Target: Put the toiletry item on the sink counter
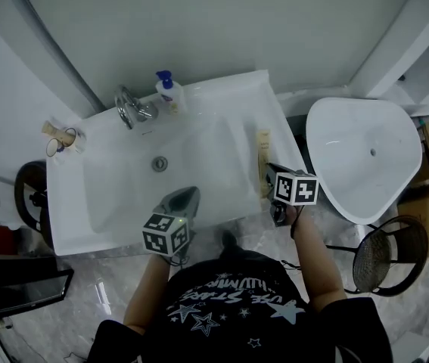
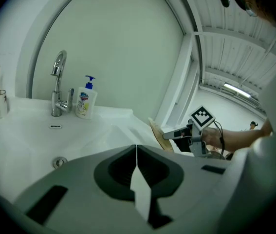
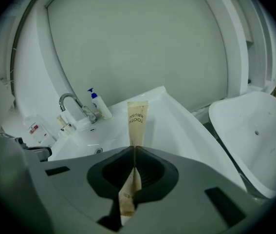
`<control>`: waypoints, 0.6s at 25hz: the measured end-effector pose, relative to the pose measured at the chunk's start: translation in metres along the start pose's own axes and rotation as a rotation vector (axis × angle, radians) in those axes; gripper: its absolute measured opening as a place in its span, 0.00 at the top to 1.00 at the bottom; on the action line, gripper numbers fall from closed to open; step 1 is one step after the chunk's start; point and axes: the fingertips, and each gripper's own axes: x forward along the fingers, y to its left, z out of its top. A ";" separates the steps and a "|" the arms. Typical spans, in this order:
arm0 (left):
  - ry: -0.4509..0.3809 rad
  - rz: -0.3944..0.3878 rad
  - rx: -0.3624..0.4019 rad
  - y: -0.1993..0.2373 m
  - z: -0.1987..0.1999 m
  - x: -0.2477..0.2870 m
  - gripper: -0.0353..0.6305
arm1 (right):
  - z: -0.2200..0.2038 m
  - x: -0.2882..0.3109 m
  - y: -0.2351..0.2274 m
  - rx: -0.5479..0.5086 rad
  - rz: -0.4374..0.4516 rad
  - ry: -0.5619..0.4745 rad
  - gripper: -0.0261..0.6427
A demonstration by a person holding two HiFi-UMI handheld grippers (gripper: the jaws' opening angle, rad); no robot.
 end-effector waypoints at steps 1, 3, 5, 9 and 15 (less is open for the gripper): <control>-0.003 0.006 -0.003 0.000 0.001 0.002 0.92 | 0.001 0.003 -0.002 -0.005 -0.001 0.010 0.93; -0.010 0.021 -0.012 0.000 0.002 0.005 0.92 | 0.003 0.009 -0.007 -0.013 -0.003 0.031 0.93; -0.016 0.036 -0.022 0.000 0.003 0.008 0.92 | 0.006 0.015 -0.013 -0.021 -0.006 0.048 0.93; -0.026 0.068 -0.041 0.000 0.002 0.013 0.92 | 0.009 0.027 -0.024 -0.048 -0.011 0.079 0.93; -0.039 0.111 -0.065 0.000 0.000 0.018 0.92 | 0.015 0.048 -0.035 -0.061 -0.010 0.107 0.93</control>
